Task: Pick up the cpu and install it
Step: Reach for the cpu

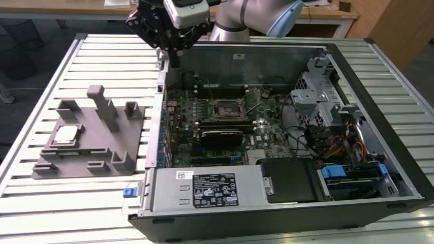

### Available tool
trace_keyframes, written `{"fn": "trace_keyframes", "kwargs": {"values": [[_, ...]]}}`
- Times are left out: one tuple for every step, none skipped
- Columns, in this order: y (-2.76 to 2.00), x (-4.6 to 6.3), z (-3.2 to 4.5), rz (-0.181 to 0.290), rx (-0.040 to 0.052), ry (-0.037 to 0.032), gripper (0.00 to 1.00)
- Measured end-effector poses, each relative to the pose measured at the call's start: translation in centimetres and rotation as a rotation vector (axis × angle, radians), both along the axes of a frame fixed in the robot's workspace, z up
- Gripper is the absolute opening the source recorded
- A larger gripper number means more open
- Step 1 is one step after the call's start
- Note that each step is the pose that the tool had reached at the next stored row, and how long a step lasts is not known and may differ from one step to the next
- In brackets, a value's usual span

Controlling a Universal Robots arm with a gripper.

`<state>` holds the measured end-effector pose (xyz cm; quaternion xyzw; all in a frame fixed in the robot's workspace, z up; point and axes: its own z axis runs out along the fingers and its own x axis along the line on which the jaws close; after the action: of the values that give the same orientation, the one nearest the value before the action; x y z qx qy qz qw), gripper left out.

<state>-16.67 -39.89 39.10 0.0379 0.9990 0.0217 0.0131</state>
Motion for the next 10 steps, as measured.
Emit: {"fn": "trace_keyframes", "kwargs": {"values": [[0.0, -0.03, 0.0, 0.0, 0.0, 0.0, 0.11], [0.0, -0.07, 0.0, 0.0, 0.0, 0.0, 0.11], [0.0, -0.11, 0.0, 0.0, 0.0, 0.0, 0.11], [0.0, -0.13, -0.01, 0.0, 0.0, 0.0, 0.11], [0.0, -0.18, -0.01, 0.0, 0.0, 0.0, 0.11], [0.0, -0.21, -0.01, 0.0, 0.0, 0.0, 0.11], [0.0, -0.25, -0.01, 0.0, 0.0, 0.0, 0.11], [0.0, -0.28, -0.02, 0.0, 0.0, 0.0, 0.11], [0.0, -0.32, -0.02, 0.0, 0.0, 0.0, 0.11], [0.0, -0.36, -0.02, 0.0, 0.0, 0.0, 0.11]]}}
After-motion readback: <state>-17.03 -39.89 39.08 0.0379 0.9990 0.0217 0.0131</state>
